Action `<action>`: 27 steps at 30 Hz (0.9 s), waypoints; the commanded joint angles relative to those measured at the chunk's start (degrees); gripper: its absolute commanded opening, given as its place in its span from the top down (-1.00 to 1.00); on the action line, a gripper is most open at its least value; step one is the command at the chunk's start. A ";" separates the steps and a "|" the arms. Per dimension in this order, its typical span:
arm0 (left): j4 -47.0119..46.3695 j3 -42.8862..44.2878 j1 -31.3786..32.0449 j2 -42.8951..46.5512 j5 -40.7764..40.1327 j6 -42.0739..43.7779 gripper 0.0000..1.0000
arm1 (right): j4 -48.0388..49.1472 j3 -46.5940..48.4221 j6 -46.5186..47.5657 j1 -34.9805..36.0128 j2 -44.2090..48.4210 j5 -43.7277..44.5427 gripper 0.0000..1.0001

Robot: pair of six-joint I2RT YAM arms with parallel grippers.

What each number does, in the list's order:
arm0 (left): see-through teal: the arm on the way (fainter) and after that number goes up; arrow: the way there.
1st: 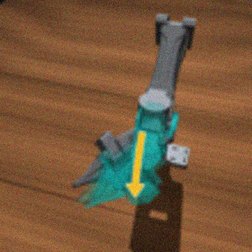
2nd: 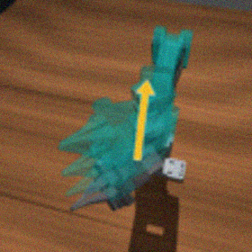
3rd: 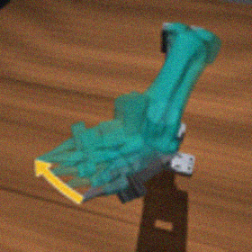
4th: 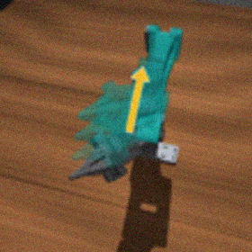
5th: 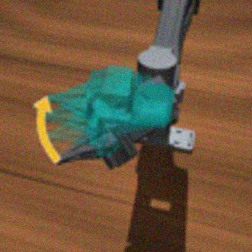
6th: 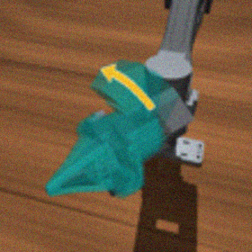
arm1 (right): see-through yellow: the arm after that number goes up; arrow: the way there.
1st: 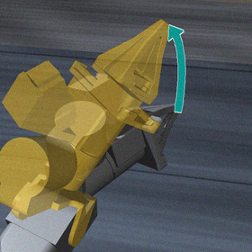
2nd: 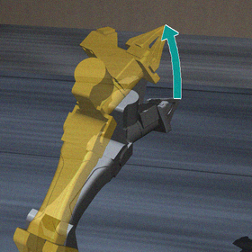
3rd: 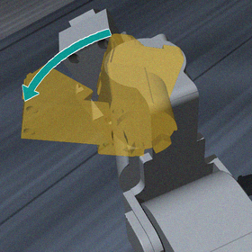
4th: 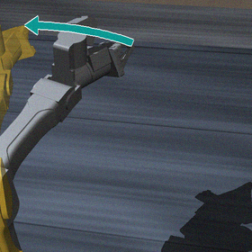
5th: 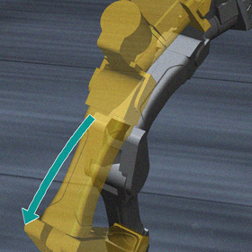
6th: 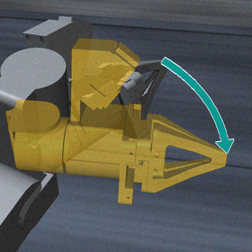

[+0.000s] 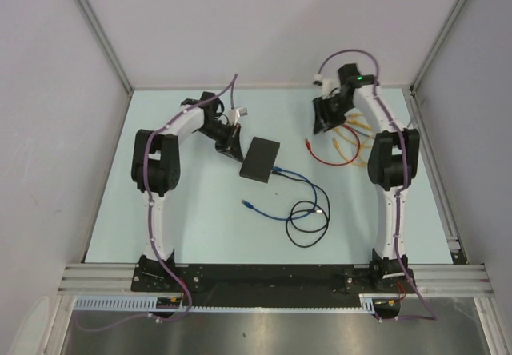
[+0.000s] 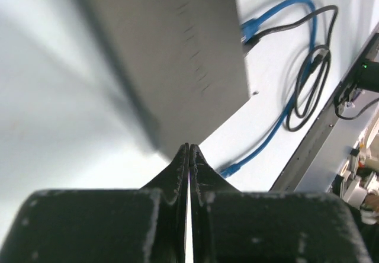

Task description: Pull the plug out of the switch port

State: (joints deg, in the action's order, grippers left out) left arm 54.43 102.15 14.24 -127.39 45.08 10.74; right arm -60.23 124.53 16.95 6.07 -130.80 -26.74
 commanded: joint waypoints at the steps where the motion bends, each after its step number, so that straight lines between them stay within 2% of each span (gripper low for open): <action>1: 0.06 -4.14 -4.65 6.37 -2.36 2.79 0.98 | -0.33 -8.41 0.28 6.76 1.78 -6.03 0.09; 6: -2.22 -10.38 -5.54 7.25 -3.16 3.23 0.98 | -0.60 -9.75 0.36 12.03 -1.11 -7.18 0.28; 11: -4.60 -13.29 -5.45 6.28 -1.93 1.83 0.98 | -0.33 -4.83 -0.08 14.15 -5.07 -7.18 0.31; 20: -4.87 -10.66 -2.99 3.21 0.27 1.30 0.97 | 0.63 4.92 -0.43 16.87 -12.98 -5.51 0.29; 27: -3.46 -6.45 0.52 0.13 1.94 1.39 0.96 | 1.25 6.78 -0.95 18.45 -14.30 -5.87 0.28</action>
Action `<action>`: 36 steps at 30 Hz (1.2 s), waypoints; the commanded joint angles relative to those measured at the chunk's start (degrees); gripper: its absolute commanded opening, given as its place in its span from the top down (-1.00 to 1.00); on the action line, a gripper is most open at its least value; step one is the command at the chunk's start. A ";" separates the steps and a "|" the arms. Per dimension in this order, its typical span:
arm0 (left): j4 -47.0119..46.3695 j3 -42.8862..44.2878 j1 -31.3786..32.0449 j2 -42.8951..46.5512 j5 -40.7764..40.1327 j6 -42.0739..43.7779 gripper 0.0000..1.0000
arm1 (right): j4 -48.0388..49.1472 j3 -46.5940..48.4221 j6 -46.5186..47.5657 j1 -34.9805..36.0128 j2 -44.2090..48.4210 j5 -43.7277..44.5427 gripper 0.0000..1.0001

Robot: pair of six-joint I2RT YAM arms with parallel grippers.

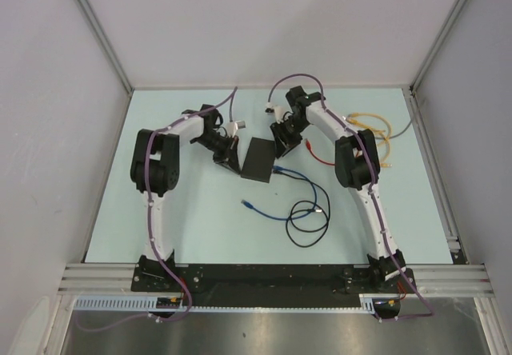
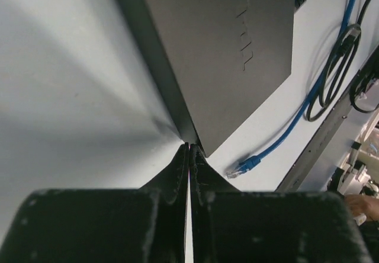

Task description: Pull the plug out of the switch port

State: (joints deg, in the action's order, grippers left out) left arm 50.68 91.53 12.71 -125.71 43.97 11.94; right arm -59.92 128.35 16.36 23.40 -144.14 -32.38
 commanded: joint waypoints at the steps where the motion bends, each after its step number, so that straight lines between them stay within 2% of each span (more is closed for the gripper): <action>1: 0.56 4.88 2.40 -1.90 3.14 0.27 0.96 | 1.03 3.13 -0.28 1.38 -0.97 -0.14 0.29; 7: 3.28 7.09 3.29 -2.17 1.74 1.67 0.96 | 0.16 2.43 0.51 0.60 0.78 2.06 0.23; 12: 7.42 4.72 -0.31 2.03 -0.64 3.87 0.96 | -0.11 0.49 1.30 -4.57 3.59 0.31 0.12; 15: 7.42 4.80 -1.99 4.24 1.03 4.40 0.96 | -2.91 1.46 4.20 -7.91 3.25 -7.32 -0.04; 16: 7.33 5.24 -2.07 4.59 1.47 4.84 0.97 | -5.36 1.89 5.25 -8.36 2.99 -9.87 -0.14; 17: 7.33 5.85 -2.08 4.68 2.26 4.84 0.95 | -7.03 2.94 6.48 -8.98 2.55 -15.46 -0.18; 18: 6.90 6.99 -2.08 4.86 3.31 4.49 0.95 | -8.97 3.48 10.32 -9.33 2.20 -18.48 -0.23; 20: 5.58 8.05 -1.90 4.25 5.77 1.42 0.95 | -11.53 3.13 12.02 -9.42 1.58 -22.44 -0.34; 24: 6.45 11.30 -0.76 2.49 6.31 1.32 0.95 | -13.20 3.39 13.78 -8.02 0.00 -24.04 -0.36; 31: 10.58 19.12 -0.05 -2.60 5.52 2.65 0.96 | -13.03 2.95 13.35 -7.14 -3.69 -24.84 -0.27; 36: 9.09 20.80 1.09 -5.68 4.81 1.77 0.98 | -11.62 3.48 12.47 -6.53 -5.89 -24.57 -0.22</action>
State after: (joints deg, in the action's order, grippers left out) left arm 59.37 110.00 12.86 -128.99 47.77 13.56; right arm -71.81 129.58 28.75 17.26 -148.16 -55.24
